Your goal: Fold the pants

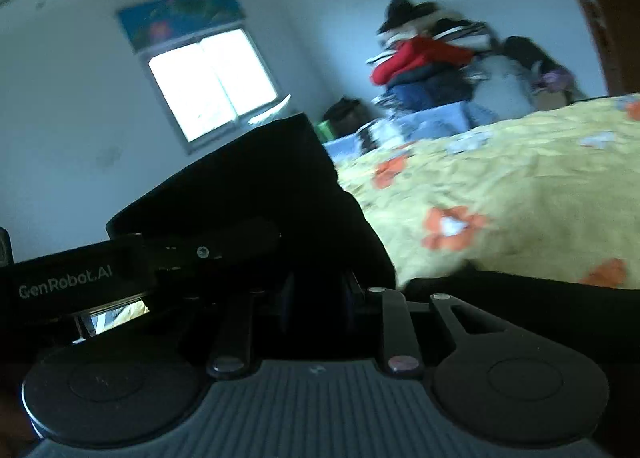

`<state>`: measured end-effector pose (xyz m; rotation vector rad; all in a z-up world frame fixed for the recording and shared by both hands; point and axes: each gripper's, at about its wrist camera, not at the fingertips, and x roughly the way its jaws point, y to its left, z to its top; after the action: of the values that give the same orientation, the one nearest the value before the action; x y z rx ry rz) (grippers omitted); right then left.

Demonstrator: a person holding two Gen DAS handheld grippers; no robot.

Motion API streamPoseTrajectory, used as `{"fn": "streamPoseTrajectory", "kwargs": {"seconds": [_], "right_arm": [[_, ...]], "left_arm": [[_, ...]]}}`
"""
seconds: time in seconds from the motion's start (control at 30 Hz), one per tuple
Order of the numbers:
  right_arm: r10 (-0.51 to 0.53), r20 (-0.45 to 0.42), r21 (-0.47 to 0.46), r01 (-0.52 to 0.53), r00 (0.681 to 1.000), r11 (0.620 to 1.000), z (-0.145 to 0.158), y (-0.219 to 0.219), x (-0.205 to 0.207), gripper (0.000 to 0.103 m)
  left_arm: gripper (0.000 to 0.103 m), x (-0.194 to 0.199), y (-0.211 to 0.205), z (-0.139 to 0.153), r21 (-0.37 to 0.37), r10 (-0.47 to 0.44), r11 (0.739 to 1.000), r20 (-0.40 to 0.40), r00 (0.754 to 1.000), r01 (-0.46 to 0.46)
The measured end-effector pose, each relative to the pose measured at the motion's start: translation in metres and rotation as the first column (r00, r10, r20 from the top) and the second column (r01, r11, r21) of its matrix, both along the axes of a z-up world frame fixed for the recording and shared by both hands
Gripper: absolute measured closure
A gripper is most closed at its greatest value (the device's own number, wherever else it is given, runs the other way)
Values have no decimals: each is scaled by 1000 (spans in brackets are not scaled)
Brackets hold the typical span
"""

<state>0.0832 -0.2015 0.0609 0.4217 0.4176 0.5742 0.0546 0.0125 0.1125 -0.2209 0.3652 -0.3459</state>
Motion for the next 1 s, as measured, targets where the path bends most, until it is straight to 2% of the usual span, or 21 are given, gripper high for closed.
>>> {"fn": "streamPoseTrajectory", "kwargs": {"seconds": [0.13,0.3,0.43,0.63,0.67,0.73,0.77,0.8,0.83,0.9,0.93,0.97,1.0], "right_arm": [[-84,-26,44,85,996,995,-6,-58,-20,79],[-188,-89,71,194,978,978,-24,-116,-41,79],[-257,-139,59,267,956,962,-39,-149,-52,79],[-363,-231,-14,370,903,929,-61,-180,-62,79],[-388,-236,-41,390,891,920,-64,-183,-66,79],[-435,-226,-69,431,872,900,-66,-193,-77,78],[-462,-219,-91,453,859,887,-65,-198,-84,78],[-496,-206,-108,484,844,868,-64,-204,-91,78],[-538,-194,-119,524,821,843,-63,-212,-98,78],[-641,-156,-167,619,752,767,-57,-224,-111,78],[-696,-119,-208,668,708,715,-52,-226,-116,78],[-726,-80,-236,694,683,680,-47,-227,-116,76],[-722,-52,-245,692,690,679,-41,-225,-114,76]], "left_arm": [[88,5,-53,-5,37,-122,992,4,993,121],[88,15,-112,-25,61,-230,971,-36,972,232],[88,22,-145,-44,82,-285,953,-74,956,291],[84,40,-180,-76,46,-347,932,-177,921,360],[76,40,-182,-81,31,-360,928,-191,913,372],[73,45,-184,-88,-33,-414,908,-228,881,418],[67,45,-186,-87,-65,-436,898,-254,863,434],[55,44,-184,-86,-81,-454,889,-274,848,450],[49,40,-182,-82,-87,-469,882,-267,842,464],[26,30,-169,-69,-75,-473,881,-202,858,468],[22,24,-163,-63,-61,-465,885,-163,870,461],[15,22,-153,-57,-31,-444,895,-124,887,444],[8,20,-143,-51,10,-412,910,-89,907,415]]}}
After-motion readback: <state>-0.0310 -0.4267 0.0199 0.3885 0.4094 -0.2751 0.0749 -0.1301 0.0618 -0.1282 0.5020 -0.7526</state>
